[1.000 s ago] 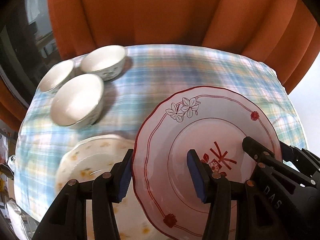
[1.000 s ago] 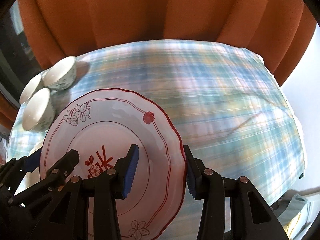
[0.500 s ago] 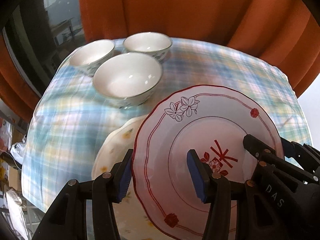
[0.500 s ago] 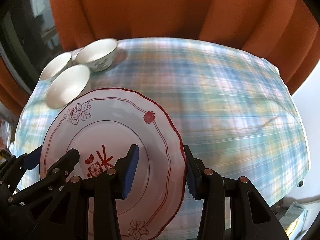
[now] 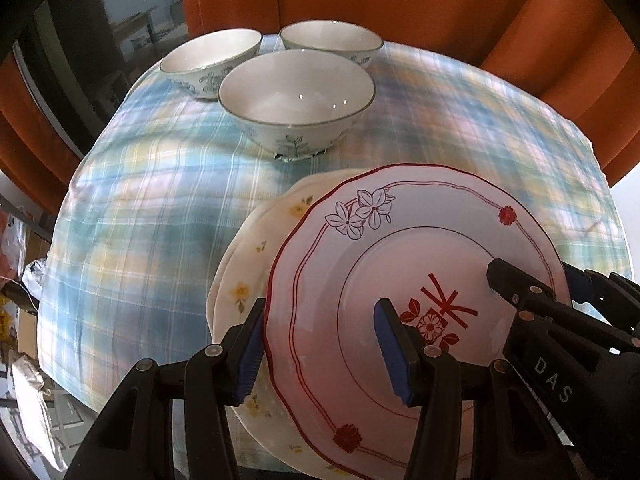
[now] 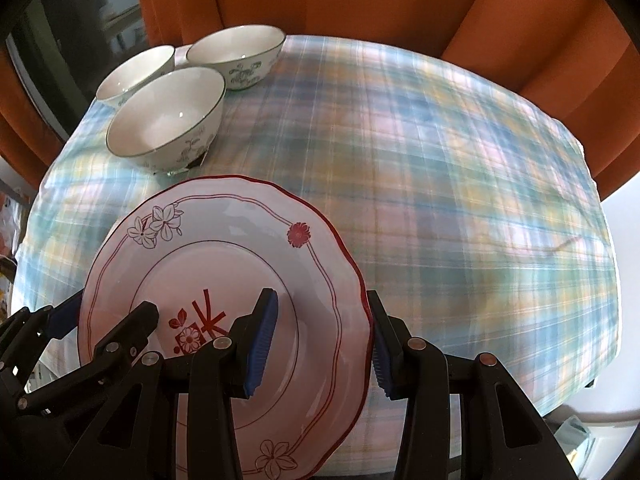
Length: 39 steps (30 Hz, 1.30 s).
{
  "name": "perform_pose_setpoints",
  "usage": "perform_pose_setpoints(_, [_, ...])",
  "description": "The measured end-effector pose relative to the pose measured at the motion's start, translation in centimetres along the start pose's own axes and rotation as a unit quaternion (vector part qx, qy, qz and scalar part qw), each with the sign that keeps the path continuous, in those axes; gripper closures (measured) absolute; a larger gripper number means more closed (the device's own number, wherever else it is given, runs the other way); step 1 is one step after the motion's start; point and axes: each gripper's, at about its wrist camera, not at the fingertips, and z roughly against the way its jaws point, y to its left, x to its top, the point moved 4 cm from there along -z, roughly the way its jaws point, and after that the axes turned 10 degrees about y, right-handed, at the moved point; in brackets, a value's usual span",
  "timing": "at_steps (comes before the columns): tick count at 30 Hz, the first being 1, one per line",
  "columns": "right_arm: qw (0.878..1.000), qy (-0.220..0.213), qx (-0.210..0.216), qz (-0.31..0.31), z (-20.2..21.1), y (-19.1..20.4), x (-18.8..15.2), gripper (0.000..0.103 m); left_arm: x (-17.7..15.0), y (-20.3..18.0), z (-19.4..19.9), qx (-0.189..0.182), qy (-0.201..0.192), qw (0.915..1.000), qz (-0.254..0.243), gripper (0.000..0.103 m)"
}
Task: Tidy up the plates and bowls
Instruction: 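Lower the red-rimmed plate onto the yellow-flower plate stack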
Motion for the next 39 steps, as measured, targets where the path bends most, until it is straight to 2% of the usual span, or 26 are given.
perform_pose_setpoints(7, [1.000,0.019,0.007,-0.012,-1.6,-0.2,-0.6,0.056,-0.5,-0.1,-0.7,0.002,0.012,0.9999,-0.007,0.050])
perform_pose_setpoints(15, [0.999,0.025,0.027,-0.020,-1.9,-0.7,-1.1,0.056,-0.8,-0.2,-0.8,0.008,0.004,0.9999,-0.012,0.050])
perform_pose_setpoints(20, [0.999,0.002,0.022,-0.028,-0.7,-1.4,-1.3,0.057,-0.8,-0.2,-0.8,0.009,0.003,0.9999,-0.010,0.050])
perform_pose_setpoints(22, [0.999,-0.004,0.035,-0.030,-0.4,-1.7,-1.1,0.074,-0.8,-0.2,-0.8,0.009,0.002,0.9999,-0.009,0.050])
perform_pose_setpoints(28, [0.999,0.002,0.032,-0.023,-0.6,-1.4,-1.0,0.075,-0.7,0.1,-0.3,0.015,-0.006,0.9998,-0.010,0.050])
perform_pose_setpoints(32, [0.998,0.023,0.052,-0.033,-1.5,-1.1,-1.3,0.075,-0.7,0.5,-0.1,0.040,-0.011,0.9990,-0.013,0.049])
perform_pose_setpoints(37, [0.998,0.012,0.051,-0.019,-1.4,0.3,-0.8,0.076,-0.6,1.1,-0.2,0.058,-0.016,0.9982,-0.008,0.048])
perform_pose_setpoints(39, [0.999,0.007,0.048,-0.016,-1.4,0.6,-0.6,0.076,-0.6,1.1,-0.3,0.062,-0.019,0.9978,-0.012,0.045])
